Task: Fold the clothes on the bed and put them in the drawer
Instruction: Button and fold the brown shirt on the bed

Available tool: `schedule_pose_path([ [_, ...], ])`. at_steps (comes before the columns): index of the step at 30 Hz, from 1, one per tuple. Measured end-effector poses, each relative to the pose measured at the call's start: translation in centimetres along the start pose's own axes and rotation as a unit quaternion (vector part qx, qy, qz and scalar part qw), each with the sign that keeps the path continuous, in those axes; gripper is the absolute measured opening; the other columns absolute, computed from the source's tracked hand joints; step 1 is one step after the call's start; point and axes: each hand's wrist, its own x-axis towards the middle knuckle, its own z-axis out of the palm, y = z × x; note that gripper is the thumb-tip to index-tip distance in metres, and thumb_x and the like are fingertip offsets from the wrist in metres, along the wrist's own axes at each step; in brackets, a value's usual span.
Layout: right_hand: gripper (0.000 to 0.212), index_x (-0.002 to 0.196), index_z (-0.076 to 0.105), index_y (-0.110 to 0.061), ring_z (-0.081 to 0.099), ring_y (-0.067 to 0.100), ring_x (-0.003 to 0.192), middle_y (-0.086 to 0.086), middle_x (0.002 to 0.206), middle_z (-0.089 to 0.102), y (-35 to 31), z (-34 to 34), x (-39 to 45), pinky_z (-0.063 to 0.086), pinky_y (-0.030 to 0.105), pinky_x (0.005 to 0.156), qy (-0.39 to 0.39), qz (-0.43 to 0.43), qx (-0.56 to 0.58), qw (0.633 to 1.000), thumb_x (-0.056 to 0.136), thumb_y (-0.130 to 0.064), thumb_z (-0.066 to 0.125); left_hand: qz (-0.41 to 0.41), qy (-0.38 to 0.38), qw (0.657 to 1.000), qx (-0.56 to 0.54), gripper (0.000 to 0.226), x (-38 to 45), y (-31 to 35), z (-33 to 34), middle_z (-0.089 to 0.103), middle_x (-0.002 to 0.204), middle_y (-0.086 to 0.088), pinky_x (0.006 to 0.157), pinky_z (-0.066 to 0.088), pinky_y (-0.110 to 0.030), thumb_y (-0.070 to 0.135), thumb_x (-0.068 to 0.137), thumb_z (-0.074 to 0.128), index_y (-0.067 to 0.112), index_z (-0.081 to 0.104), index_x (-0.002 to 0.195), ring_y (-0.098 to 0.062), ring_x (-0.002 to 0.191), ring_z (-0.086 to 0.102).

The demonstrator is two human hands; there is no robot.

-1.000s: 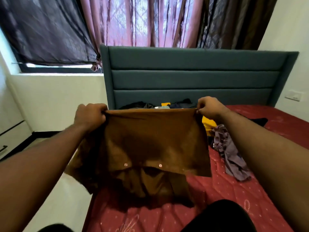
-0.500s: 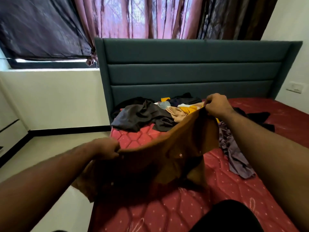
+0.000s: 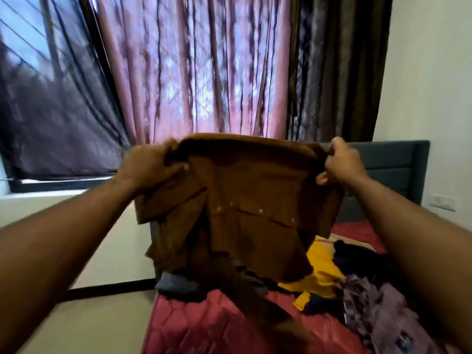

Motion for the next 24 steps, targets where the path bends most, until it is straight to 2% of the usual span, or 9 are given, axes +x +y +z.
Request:
schedule_pose_path([
  [2, 0.012, 0.086, 0.047, -0.009, 0.061, 0.034, 0.079, 0.021, 0.098, 0.061, 0.5, -1.3, -0.6, 0.051, 0.039, 0.065, -0.077, 0.015, -0.103, 0.992, 0.083, 0.002, 0.050, -0.056, -0.252, 0.961, 0.098, 0.035, -0.7, -1.3, -0.3, 0.065, 0.121, -0.010, 0.092, 0.049, -0.037, 0.032, 0.084, 0.067, 0.022, 0.062, 0.118, -0.029, 0.107, 0.062],
  [6, 0.021, 0.094, 0.054, -0.012, 0.065, 0.036, 0.082, 0.019, 0.096, 0.061, 2.0, -2.5, -2.2, 0.056, 0.042, 0.071, -0.005, 0.002, -0.117, 0.993, 0.082, 0.004, 0.047, -0.150, -0.065, 0.981, 0.107, 0.022, -3.6, -1.8, -1.6, 0.067, 0.106, -0.013, 0.082, 0.050, -0.038, 0.034, 0.083, 0.059, 0.019, 0.066, 0.098, -0.034, 0.096, 0.065],
  [13, 0.012, 0.080, 0.060, -0.001, 0.069, 0.026, 0.056, 0.017, 0.069, 0.070, 3.6, -3.7, -5.7, 0.056, 0.030, 0.051, -0.147, 0.081, -0.128, 0.978, 0.085, 0.008, 0.054, -0.286, -0.140, 0.947, -0.042, 0.038, -8.6, -1.7, 0.8, 0.062, 0.119, -0.029, 0.084, 0.046, -0.039, 0.030, 0.092, 0.057, -0.001, 0.064, 0.112, -0.042, 0.107, 0.060],
  [15, 0.009, 0.080, 0.059, -0.001, 0.069, 0.024, 0.057, 0.016, 0.067, 0.070, 4.3, -3.3, -6.5, 0.053, 0.026, 0.047, -0.169, 0.093, -0.142, 0.971, 0.085, 0.006, 0.058, -0.295, -0.375, 0.878, -0.044, 0.038, -10.1, -1.1, 1.4, 0.067, 0.113, -0.020, 0.080, 0.049, -0.034, 0.032, 0.093, 0.062, -0.001, 0.066, 0.112, -0.034, 0.102, 0.064],
  [17, 0.014, 0.088, 0.062, 0.002, 0.070, 0.027, 0.058, 0.019, 0.069, 0.071, 6.3, -2.2, -6.9, 0.059, 0.033, 0.057, -0.194, 0.135, -0.103, 0.966, 0.090, 0.006, 0.049, -0.284, -0.610, 0.739, 0.030, 0.047, -12.0, -1.0, 2.8, 0.069, 0.109, -0.010, 0.078, 0.053, -0.030, 0.042, 0.082, 0.074, 0.006, 0.065, 0.111, -0.025, 0.097, 0.065],
  [19, 0.021, 0.099, 0.066, 0.007, 0.071, 0.025, 0.059, 0.016, 0.063, 0.070, 8.2, -0.4, -7.5, 0.061, 0.040, 0.072, -0.248, 0.172, -0.093, 0.949, 0.093, 0.005, 0.045, -0.239, -0.706, 0.657, 0.116, 0.075, -13.6, -1.0, 4.2, 0.062, 0.124, -0.008, 0.095, 0.049, -0.031, 0.049, 0.069, 0.081, 0.007, 0.058, 0.126, -0.023, 0.115, 0.058],
  [21, 0.014, 0.095, 0.066, 0.007, 0.070, 0.028, 0.061, 0.018, 0.071, 0.070, 9.7, 1.8, -7.9, 0.061, 0.040, 0.067, -0.256, 0.170, -0.107, 0.946, 0.089, 0.007, 0.052, -0.265, -0.649, 0.707, 0.092, 0.063, -15.0, 0.5, 5.6, 0.051, 0.138, -0.016, 0.107, 0.037, -0.035, 0.033, 0.089, 0.069, -0.001, 0.047, 0.138, -0.028, 0.125, 0.049],
  [23, 0.013, 0.092, 0.066, 0.003, 0.069, 0.030, 0.069, 0.022, 0.089, 0.070, 10.6, 3.7, -7.7, 0.056, 0.032, 0.053, -0.230, 0.140, -0.147, 0.952, 0.084, 0.008, 0.057, -0.313, -0.494, 0.811, -0.039, 0.029, -15.2, 1.0, 7.9, 0.060, 0.117, -0.024, 0.092, 0.044, -0.041, 0.013, 0.101, 0.048, -0.009, 0.058, 0.118, -0.033, 0.099, 0.055],
  [24, 0.016, 0.093, 0.067, 0.000, 0.068, 0.030, 0.076, 0.022, 0.098, 0.069, 11.0, 4.4, -7.5, 0.053, 0.030, 0.055, -0.210, 0.123, -0.167, 0.956, 0.084, 0.006, 0.055, -0.365, -0.419, 0.821, -0.133, 0.025, -14.9, 1.1, 8.8, 0.063, 0.097, -0.022, 0.077, 0.047, -0.040, 0.011, 0.102, 0.046, -0.007, 0.063, 0.102, -0.032, 0.082, 0.055],
])
